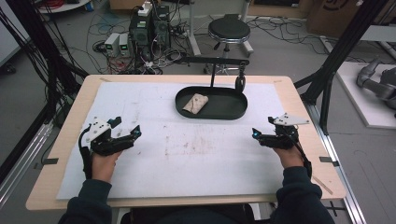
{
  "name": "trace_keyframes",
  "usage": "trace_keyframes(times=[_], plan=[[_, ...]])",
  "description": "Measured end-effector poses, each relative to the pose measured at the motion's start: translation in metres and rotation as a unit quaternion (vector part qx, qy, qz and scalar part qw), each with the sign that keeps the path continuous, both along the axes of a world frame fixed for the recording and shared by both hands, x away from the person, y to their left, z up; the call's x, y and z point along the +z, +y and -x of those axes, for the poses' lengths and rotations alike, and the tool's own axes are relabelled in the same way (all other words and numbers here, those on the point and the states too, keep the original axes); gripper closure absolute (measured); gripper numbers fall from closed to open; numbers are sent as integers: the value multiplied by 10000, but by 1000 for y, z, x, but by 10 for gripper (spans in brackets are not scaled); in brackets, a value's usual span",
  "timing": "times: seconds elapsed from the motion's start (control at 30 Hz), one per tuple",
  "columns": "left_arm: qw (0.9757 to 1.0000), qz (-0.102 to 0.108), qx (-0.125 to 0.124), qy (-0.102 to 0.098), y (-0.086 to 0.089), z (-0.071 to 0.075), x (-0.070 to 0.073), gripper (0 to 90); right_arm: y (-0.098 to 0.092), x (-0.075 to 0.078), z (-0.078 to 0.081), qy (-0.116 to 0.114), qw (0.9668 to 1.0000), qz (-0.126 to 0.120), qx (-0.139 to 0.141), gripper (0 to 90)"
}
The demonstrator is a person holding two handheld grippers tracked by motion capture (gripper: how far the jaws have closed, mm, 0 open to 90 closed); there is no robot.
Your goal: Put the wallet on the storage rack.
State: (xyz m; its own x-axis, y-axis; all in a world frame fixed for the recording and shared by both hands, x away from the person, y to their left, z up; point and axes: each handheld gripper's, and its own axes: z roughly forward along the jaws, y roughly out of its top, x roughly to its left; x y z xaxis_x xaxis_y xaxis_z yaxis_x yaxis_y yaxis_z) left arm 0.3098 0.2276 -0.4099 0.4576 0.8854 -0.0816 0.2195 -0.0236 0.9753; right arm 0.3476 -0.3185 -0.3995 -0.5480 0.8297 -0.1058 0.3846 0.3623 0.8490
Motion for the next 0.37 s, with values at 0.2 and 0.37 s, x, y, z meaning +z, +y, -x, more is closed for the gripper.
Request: trace_keyframes(times=[0.2, 0.37], plan=[[10000, 15, 25, -8, 1, 0, 0, 168, 0, 0, 0, 7, 10000, -24, 2, 202], [10000, 6, 16, 15, 0, -2, 0, 169, -1, 1, 1, 6, 10000, -47, -8, 202]])
